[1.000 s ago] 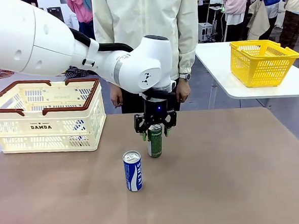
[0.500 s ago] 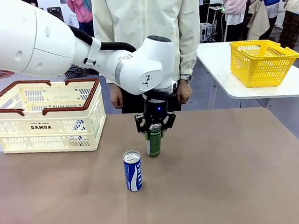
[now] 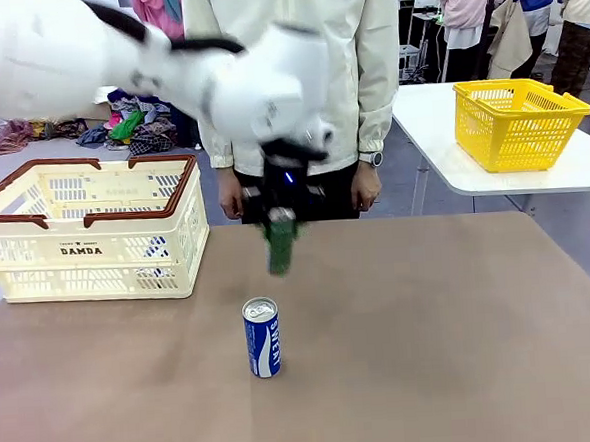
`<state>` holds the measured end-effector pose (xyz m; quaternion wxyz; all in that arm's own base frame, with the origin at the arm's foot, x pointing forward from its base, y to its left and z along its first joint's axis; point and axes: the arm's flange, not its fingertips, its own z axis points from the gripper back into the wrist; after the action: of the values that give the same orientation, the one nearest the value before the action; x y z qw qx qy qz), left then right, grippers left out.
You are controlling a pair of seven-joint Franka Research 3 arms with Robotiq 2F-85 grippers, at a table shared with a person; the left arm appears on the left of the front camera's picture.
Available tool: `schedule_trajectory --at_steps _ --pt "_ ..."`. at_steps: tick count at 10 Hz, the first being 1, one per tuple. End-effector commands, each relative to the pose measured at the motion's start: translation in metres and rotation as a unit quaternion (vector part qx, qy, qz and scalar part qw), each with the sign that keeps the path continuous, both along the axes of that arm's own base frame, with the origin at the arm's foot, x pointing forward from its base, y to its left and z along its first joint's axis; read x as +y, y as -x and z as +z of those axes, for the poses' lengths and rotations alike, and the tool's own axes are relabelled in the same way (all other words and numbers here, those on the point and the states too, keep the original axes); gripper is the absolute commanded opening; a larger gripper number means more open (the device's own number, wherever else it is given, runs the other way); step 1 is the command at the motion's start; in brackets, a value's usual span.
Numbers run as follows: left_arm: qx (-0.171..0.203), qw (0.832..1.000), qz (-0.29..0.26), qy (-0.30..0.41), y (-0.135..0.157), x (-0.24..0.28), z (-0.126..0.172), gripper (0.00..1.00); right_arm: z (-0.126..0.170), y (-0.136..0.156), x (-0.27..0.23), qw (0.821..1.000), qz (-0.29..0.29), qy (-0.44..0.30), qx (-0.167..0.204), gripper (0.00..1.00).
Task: Place the drinks into the Shopping basket.
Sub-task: Pick up one drink and place it into the Shopping basket.
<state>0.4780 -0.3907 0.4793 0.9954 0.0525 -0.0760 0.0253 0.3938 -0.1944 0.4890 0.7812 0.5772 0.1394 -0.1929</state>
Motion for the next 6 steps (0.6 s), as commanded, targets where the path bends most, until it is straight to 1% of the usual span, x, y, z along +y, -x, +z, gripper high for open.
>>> schedule_trajectory --at_steps 1,2,3,4,5,6 --pt "-0.014 0.998 -0.066 0.007 -0.037 0.071 0.095 0.00 0.003 0.002 0.001 1.000 -0.002 0.008 0.009 1.00" --pt "-0.025 0.996 -0.069 0.042 -0.058 0.112 0.131 0.00 0.003 0.002 0.001 1.000 -0.002 0.008 0.009 1.00" --pt "-0.057 0.990 -0.075 0.103 -0.071 0.154 0.162 0.00 0.003 0.002 0.001 1.000 -0.002 0.008 0.009 1.00" --pt "-0.075 0.987 -0.069 0.127 -0.077 0.192 0.173 0.00 0.003 0.002 0.001 1.000 -0.002 0.008 0.009 1.00" --pt "-0.074 0.986 -0.061 0.136 -0.081 0.228 0.170 0.00 0.003 0.002 0.001 1.000 -0.002 0.008 0.009 1.00" --pt "-0.067 0.988 -0.055 0.130 -0.079 0.260 0.161 0.00 0.003 0.002 0.001 1.000 -0.002 0.008 0.009 1.00"
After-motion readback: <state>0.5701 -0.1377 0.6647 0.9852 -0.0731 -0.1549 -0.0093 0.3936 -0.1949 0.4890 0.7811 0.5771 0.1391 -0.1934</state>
